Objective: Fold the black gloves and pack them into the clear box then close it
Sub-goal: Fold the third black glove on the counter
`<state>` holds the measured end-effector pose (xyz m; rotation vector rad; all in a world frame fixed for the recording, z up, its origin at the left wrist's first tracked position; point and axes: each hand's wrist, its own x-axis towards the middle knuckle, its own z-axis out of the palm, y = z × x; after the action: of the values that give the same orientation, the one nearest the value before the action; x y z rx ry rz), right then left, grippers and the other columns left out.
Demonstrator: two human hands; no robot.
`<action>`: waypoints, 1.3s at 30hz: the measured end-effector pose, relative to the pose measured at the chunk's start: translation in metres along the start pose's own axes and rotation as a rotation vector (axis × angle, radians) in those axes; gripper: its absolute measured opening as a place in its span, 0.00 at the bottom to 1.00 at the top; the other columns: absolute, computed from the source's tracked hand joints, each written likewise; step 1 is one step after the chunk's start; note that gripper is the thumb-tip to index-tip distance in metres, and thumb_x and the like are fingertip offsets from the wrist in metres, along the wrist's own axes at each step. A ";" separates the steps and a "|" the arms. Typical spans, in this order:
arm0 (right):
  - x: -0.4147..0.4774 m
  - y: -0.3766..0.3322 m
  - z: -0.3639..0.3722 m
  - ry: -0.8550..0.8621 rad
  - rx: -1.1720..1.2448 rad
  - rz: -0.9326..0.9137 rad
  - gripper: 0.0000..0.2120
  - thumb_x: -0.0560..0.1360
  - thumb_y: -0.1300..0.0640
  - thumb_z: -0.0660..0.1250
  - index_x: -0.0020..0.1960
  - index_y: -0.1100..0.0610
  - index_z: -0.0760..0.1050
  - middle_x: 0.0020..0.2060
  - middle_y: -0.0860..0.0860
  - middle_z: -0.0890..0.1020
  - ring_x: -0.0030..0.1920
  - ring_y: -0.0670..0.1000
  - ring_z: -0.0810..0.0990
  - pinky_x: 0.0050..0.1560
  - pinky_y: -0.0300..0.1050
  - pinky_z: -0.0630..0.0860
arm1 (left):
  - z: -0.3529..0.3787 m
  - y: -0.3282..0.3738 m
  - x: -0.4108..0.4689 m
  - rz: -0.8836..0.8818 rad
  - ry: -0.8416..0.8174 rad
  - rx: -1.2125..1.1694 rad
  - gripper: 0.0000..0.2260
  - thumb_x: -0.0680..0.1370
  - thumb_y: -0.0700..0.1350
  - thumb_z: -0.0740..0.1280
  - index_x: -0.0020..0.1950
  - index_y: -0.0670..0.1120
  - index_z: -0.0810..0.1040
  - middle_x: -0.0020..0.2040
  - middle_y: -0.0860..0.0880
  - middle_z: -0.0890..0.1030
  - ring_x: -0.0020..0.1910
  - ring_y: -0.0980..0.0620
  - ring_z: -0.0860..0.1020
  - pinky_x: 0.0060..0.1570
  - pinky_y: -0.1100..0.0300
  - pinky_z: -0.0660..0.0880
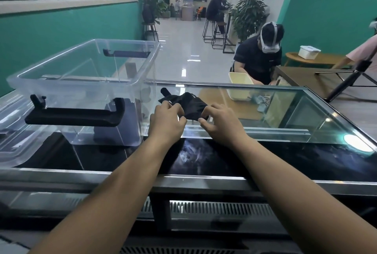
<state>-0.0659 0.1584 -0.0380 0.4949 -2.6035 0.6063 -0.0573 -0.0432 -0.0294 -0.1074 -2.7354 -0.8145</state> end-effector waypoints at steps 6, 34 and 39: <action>-0.002 0.014 -0.008 0.021 -0.035 0.133 0.08 0.79 0.48 0.69 0.45 0.52 0.78 0.45 0.47 0.81 0.51 0.55 0.77 0.51 0.49 0.65 | -0.011 -0.005 -0.027 0.049 -0.002 -0.042 0.05 0.82 0.48 0.66 0.49 0.51 0.80 0.55 0.53 0.76 0.59 0.48 0.73 0.59 0.48 0.75; -0.013 -0.019 -0.018 -0.194 0.265 0.033 0.22 0.77 0.56 0.69 0.70 0.46 0.81 0.62 0.45 0.86 0.65 0.47 0.79 0.69 0.48 0.74 | -0.019 -0.002 -0.076 0.291 0.014 -0.073 0.04 0.80 0.48 0.72 0.53 0.54 0.87 0.49 0.60 0.79 0.51 0.56 0.75 0.51 0.59 0.73; -0.009 -0.015 -0.011 -0.196 0.172 0.033 0.23 0.80 0.54 0.70 0.74 0.48 0.78 0.67 0.49 0.84 0.71 0.53 0.77 0.74 0.56 0.71 | -0.020 0.000 -0.077 0.266 -0.005 -0.086 0.04 0.79 0.48 0.71 0.51 0.55 0.85 0.48 0.60 0.77 0.50 0.57 0.75 0.48 0.61 0.72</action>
<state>-0.0477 0.1533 -0.0280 0.5932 -2.7613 0.8357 0.0211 -0.0536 -0.0359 -0.4797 -2.6140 -0.8537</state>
